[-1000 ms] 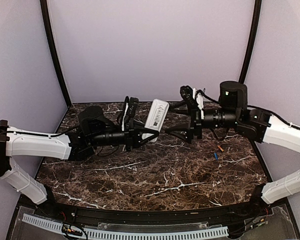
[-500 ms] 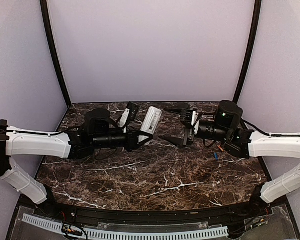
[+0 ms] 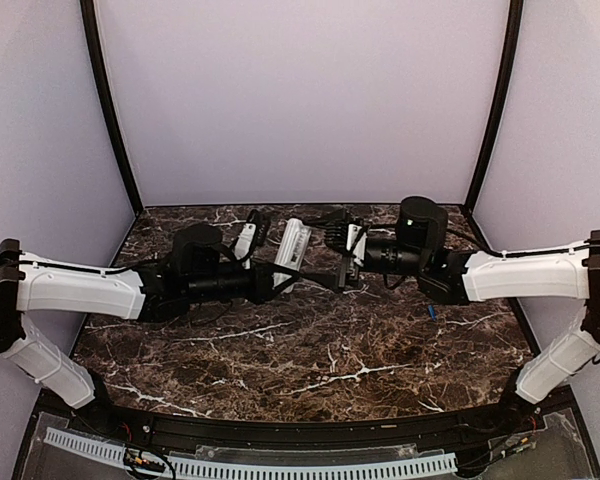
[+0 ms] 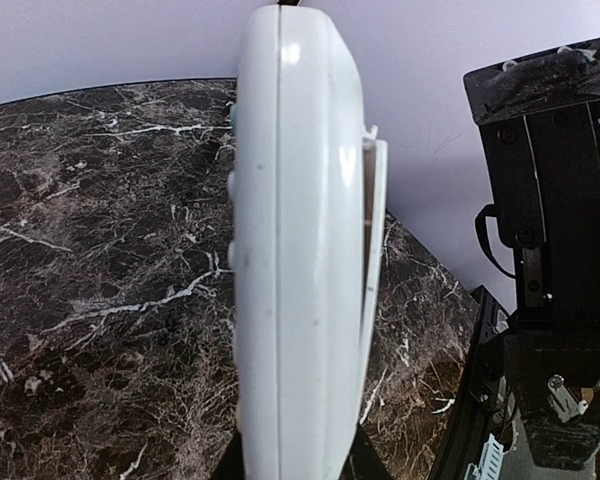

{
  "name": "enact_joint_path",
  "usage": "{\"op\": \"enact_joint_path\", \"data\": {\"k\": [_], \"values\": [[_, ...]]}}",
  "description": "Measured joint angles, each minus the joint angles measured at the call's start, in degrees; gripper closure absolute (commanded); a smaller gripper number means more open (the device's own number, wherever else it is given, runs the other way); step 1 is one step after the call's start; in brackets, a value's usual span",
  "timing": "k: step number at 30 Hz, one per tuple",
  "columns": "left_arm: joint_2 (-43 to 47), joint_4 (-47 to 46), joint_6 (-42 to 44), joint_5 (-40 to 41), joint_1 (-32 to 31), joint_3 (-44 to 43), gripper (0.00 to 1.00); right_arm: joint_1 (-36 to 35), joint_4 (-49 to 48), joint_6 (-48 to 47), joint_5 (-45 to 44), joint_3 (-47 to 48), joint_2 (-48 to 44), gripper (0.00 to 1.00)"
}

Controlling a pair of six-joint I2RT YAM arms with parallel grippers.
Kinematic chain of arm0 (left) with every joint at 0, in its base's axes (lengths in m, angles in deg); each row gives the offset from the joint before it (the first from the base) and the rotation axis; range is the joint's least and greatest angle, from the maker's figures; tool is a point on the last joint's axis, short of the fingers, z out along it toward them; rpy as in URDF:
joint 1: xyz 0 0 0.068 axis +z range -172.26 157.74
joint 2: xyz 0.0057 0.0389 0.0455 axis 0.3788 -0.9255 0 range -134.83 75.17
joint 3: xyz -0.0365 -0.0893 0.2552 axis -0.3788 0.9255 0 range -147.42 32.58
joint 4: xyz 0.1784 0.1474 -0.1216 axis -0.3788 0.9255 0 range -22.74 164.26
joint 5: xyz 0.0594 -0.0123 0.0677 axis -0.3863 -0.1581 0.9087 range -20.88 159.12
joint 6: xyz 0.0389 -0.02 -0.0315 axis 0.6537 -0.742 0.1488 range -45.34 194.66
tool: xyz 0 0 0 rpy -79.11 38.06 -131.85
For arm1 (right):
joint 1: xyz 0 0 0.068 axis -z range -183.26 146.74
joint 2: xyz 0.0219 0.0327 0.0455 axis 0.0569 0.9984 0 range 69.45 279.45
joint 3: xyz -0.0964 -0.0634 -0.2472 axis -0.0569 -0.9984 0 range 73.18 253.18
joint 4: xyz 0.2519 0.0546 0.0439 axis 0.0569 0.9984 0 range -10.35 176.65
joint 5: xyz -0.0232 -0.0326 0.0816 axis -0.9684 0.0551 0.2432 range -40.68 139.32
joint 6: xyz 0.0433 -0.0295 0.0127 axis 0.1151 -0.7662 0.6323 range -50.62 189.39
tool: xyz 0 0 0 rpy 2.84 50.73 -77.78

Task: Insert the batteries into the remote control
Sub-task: Remove the battery cover from the remote control.

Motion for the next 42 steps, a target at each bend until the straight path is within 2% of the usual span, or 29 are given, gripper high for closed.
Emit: {"op": "enact_joint_path", "data": {"k": [9, 19, 32, 42], "values": [[-0.2, -1.3, -0.1, 0.2, 0.1, 0.5, 1.0, 0.2, 0.1, 0.1, -0.4, 1.7, 2.4, 0.15], [-0.2, -2.6, -0.1, 0.2, 0.1, 1.5, 1.0, 1.4, 2.4, 1.3, -1.2, 2.9, 3.9, 0.24], [-0.3, -2.6, -0.2, 0.1, 0.3, 2.0, 1.0, 1.5, 5.0, 1.6, -0.8, 3.7, 5.3, 0.28], [-1.8, -0.2, -2.3, 3.6, 1.5, 1.9, 1.0, 1.6, 5.8, 2.6, -0.2, 3.7, 6.2, 0.32]]}}
